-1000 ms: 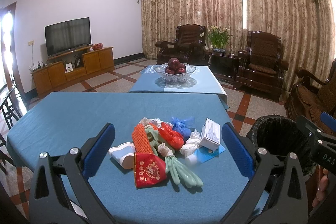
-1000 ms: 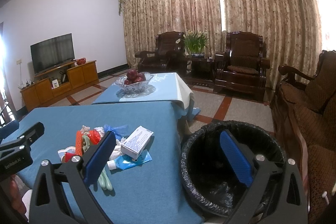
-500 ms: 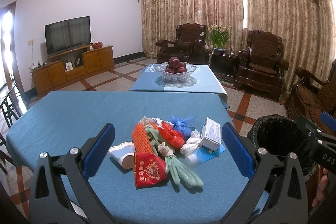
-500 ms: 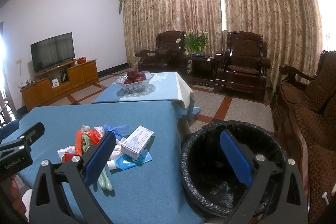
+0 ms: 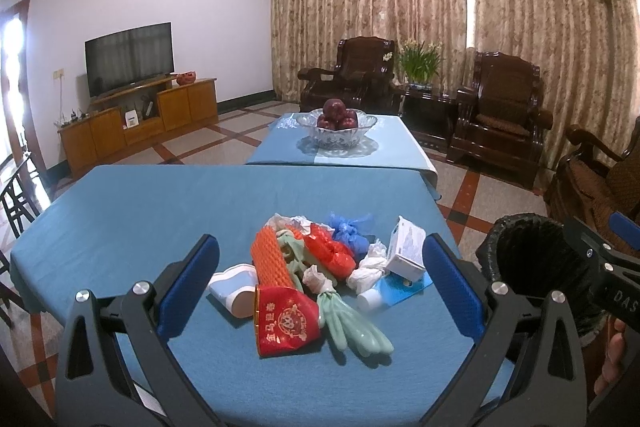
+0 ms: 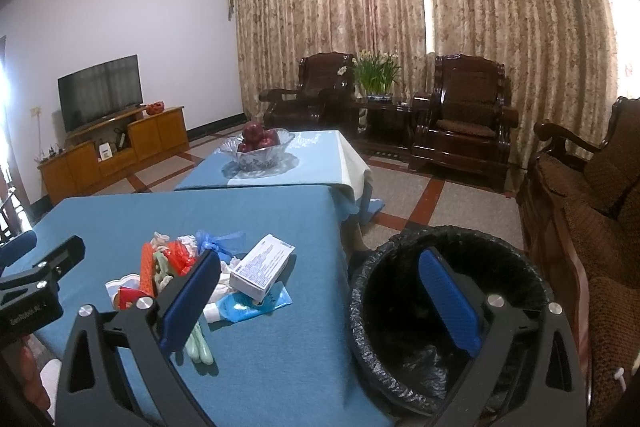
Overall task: Collect trash
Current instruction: 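Grasp the orange mesh net with the left tool while the right tool grasps the white medicine box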
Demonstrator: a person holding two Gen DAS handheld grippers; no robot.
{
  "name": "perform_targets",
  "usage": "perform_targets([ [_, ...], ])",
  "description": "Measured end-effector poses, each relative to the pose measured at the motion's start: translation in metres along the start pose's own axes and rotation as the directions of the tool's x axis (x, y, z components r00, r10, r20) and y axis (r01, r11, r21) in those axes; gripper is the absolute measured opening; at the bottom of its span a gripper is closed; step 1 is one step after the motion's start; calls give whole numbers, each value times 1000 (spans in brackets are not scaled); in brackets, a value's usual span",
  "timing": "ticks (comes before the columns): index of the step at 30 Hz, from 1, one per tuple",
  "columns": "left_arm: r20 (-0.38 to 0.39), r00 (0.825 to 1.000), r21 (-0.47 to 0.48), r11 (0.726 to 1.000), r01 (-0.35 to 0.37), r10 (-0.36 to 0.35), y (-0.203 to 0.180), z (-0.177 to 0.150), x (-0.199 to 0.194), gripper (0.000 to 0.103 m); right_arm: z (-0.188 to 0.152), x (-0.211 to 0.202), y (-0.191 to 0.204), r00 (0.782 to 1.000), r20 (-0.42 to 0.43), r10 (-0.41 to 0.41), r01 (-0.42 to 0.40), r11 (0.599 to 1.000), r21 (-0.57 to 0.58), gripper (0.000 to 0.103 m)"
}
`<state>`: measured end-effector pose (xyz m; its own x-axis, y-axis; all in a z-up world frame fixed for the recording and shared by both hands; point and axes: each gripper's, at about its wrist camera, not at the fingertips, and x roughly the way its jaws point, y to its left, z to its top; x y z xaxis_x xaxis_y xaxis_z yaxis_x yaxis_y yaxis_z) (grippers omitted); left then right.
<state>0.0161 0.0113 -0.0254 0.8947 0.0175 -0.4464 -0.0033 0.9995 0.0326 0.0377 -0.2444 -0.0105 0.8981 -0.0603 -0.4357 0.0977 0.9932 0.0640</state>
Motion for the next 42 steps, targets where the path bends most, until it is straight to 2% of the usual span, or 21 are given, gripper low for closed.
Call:
perform_targets([
  [3,-2,1000,10,1000,-21,21,5,-3,10,98,-2,14,3,1000,-21,-7,7,1000,5,97],
  [8,-44,993,37,993,-110,112,30,-9,47,98,-6,51,16,997,-80,-10,10,1000,7,97],
  [14,-86,980,32,984,-175,177,56,-14,85,98,-17,116,46,986,-164,6,-8,1000,-12,97],
  [19,-134,977,26,986,-162,164,64,-18,111,94,-29,157,67,975,-222,25,-28,1000,-12,95],
  [25,-174,973,11,988,-152,152,74,-32,138,94,-44,201,80,954,-300,4,-3,1000,3,93],
  [29,-204,969,5,990,-142,140,77,-39,151,91,-49,215,78,943,-332,-1,11,1000,27,92],
  [32,-215,967,1,991,-136,133,76,-41,158,91,-52,222,76,935,-356,10,5,999,43,86],
  [34,-219,967,4,991,-131,129,74,-42,162,91,-54,227,76,929,-370,29,-15,999,40,76],
  [35,-223,967,7,992,-127,125,72,-43,165,91,-56,229,76,921,-387,51,-38,998,42,64],
  [36,-226,966,7,992,-124,123,71,-43,167,91,-57,233,76,912,-402,77,-58,997,59,57],
  [38,-231,966,4,993,-119,117,68,-43,171,91,-60,234,71,903,-417,103,-70,993,95,56],
  [42,-240,964,8,994,-112,111,62,-45,178,91,-58,227,65,913,-395,105,-81,994,77,55],
])
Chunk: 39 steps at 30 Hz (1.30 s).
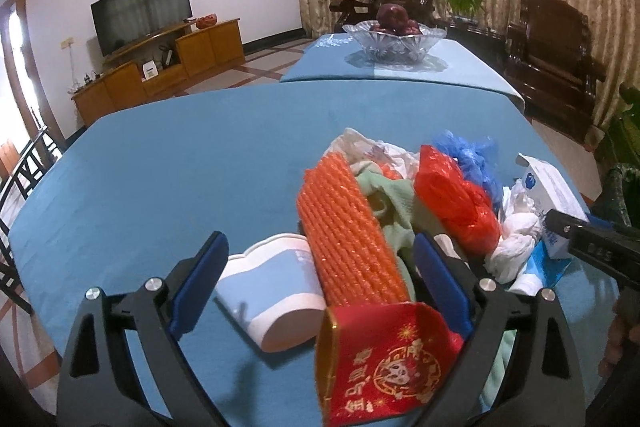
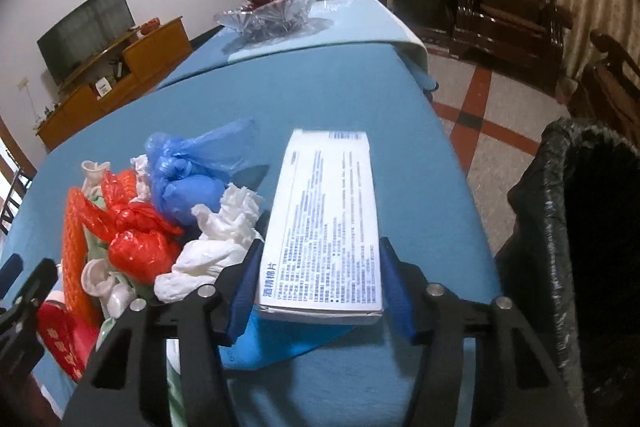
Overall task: Collect trash
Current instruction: 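Grasp the orange mesh net with the left tool while the right tool grasps the white medicine box, then carry the orange net and white box over the bin and release both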
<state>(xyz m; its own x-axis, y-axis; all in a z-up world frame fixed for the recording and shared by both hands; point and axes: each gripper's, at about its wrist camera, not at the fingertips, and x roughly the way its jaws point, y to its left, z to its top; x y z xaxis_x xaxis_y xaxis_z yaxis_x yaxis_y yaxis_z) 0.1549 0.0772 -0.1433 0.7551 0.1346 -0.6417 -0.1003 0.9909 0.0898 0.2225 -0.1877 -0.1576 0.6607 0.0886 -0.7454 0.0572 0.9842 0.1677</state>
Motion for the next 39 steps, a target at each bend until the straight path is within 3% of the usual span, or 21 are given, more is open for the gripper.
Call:
perform_targets([
  [2,-2,1000,4,1000,0,0,-4,0,4,90,0,-6,-2,1000,14,5,-5,1000,-7,55],
  [8,-65,996,-24,998,53,-54,-7,0,22,52,1,-19,-6,999,32,0,1,1000,-25,55],
  [10,-79,994,-42,997,66,-69,-6,0,26,34,0,-23,-7,999,39,-7,8,999,-34,55],
  [12,-84,993,-54,995,80,-84,-3,1,26,22,1,-26,-7,999,49,-6,8,999,-39,55],
  [14,-76,994,-59,995,77,-81,-3,3,24,16,3,-32,-8,998,65,3,-1,999,-37,55],
  [20,10,998,-70,996,56,-55,1,22,-5,12,12,-54,-13,993,119,21,-18,999,-28,55],
  [27,128,986,-15,994,106,-104,-25,49,-50,12,22,-90,-25,982,189,19,-14,1000,-25,55],
  [33,142,957,55,967,247,-253,-80,58,-71,12,21,-123,-52,970,240,-27,29,1000,-2,55],
  [39,102,905,126,908,399,-412,-158,63,-75,12,14,-148,-109,954,260,-146,130,988,78,55],
])
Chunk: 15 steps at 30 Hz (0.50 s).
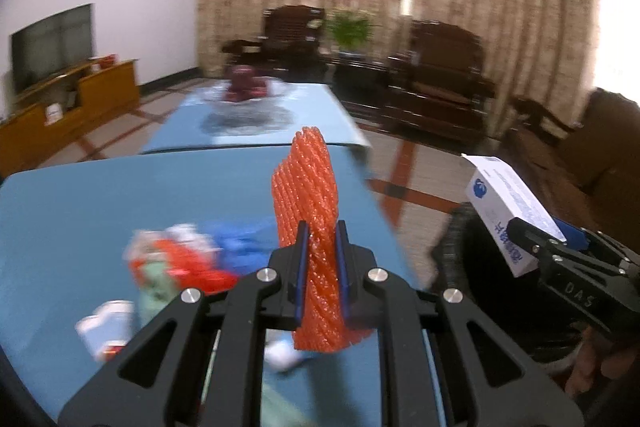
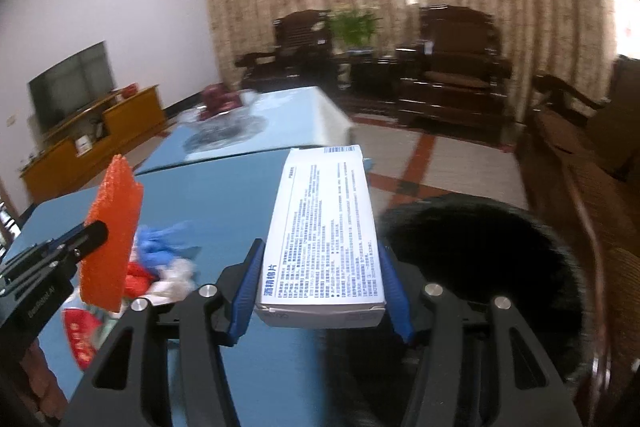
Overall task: Collect trash
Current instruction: 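Carry the orange net and white box over the bin and release both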
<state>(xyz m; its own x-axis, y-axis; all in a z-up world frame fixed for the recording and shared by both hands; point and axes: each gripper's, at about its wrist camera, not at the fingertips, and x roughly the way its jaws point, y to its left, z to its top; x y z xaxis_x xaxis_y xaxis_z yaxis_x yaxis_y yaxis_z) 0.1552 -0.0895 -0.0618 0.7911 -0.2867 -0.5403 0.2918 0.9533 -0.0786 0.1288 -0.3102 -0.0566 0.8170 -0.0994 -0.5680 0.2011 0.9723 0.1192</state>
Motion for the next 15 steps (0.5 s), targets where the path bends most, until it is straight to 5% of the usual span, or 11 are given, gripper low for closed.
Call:
perform_targets([
  [7,-21,984,55,983,178,-177,-85,6,36,12,-4,-9,-81,988,-5,-157,157,984,82,55],
  [15,-108,942,64,943,325,-318,-159,2,75,16,-16,-1,-140,964,-49,-261,266,954,137,57],
])
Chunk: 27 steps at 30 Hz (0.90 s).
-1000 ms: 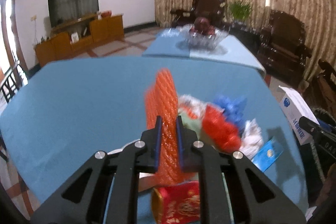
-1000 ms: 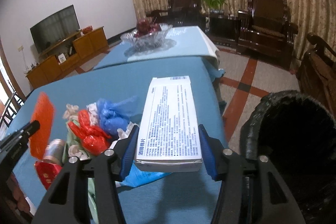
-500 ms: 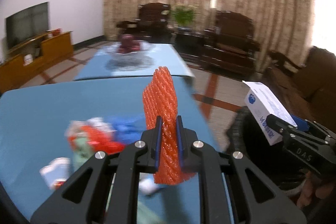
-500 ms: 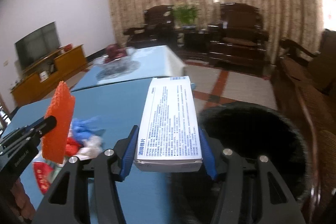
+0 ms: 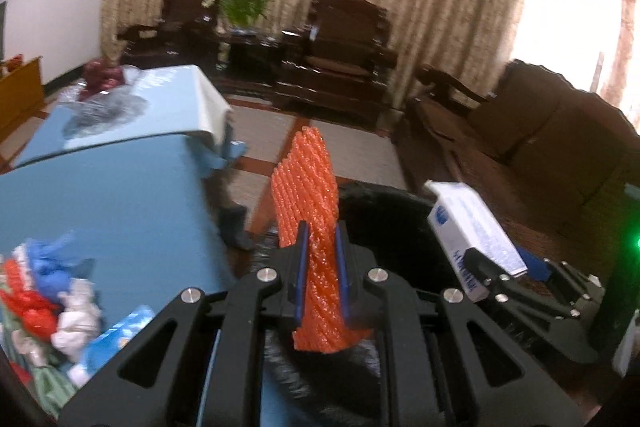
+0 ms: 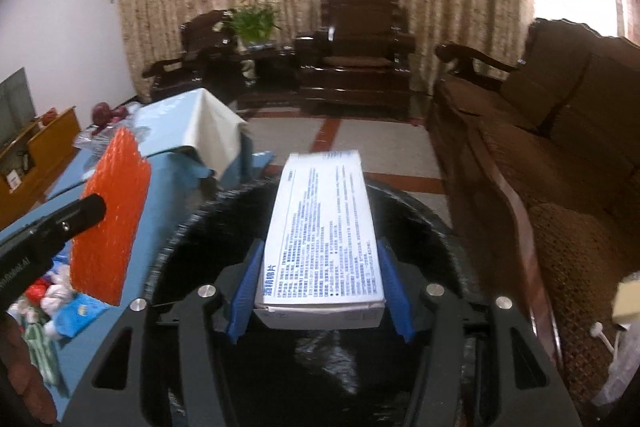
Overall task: Collect trash
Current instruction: 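Carry the orange net and white box over the bin and release both, then grasp the red paper cup with the left tool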
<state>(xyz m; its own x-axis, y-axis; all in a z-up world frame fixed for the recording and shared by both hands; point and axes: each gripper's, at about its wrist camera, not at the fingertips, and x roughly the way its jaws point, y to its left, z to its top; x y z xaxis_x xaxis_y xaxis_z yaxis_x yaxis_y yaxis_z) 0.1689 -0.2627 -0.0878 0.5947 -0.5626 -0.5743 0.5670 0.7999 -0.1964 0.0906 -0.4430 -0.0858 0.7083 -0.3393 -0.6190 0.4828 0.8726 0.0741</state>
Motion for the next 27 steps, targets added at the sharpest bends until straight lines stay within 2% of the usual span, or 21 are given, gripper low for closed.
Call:
perform_targets([
  [1,-5,1000,-1,1000,10,-10,-2,-3,1,25,-2,3,-4,1000,-2,-20,20,1000,5,60],
  [2,-16,1000,-1,1000,25,-25,-6,-4,6,34,-4,4,-7,999,-5,-44,44,999,14,73],
  [3,-18,999,-1,1000,27,-27,-7,-6,7,52,-7,3,-9,998,-3,-58,58,998,19,78],
  [4,-11,1000,0,1000,21,-21,-7,-8,4,58,-11,2,-13,998,-1,-67,67,997,24,79],
  [9,25,999,3,999,-37,36,18,-14,-20,69,-18,-3,-7,997,12,-80,79,996,26,92],
  [12,55,992,-20,993,-114,115,44,-15,-45,74,-18,-8,6,998,29,-61,60,998,18,96],
  [14,77,979,-39,982,-184,187,64,-19,-62,76,-18,-13,22,999,39,-33,32,999,10,97],
  [16,93,964,-54,968,-246,251,82,-24,-82,77,-17,-16,48,999,43,24,-23,1000,-12,97],
  [18,100,939,-66,944,-324,329,104,-33,-103,77,-20,-21,76,995,51,89,-87,995,-43,97],
  [20,94,912,-86,915,-393,400,125,-45,-123,77,-24,-28,105,987,62,149,-144,986,-86,97],
  [22,79,877,-103,879,-466,475,146,-59,-141,77,-31,-34,139,974,68,217,-206,968,-142,97],
  [24,65,846,-111,846,-521,529,163,-69,-155,77,-39,-38,167,962,63,265,-251,952,-173,97],
  [26,42,822,-123,819,-561,569,181,-79,-166,77,-49,-40,195,947,60,315,-299,934,-196,97],
  [27,31,815,-129,811,-571,579,187,-83,-170,77,-54,-40,205,943,60,329,-310,927,-209,97],
])
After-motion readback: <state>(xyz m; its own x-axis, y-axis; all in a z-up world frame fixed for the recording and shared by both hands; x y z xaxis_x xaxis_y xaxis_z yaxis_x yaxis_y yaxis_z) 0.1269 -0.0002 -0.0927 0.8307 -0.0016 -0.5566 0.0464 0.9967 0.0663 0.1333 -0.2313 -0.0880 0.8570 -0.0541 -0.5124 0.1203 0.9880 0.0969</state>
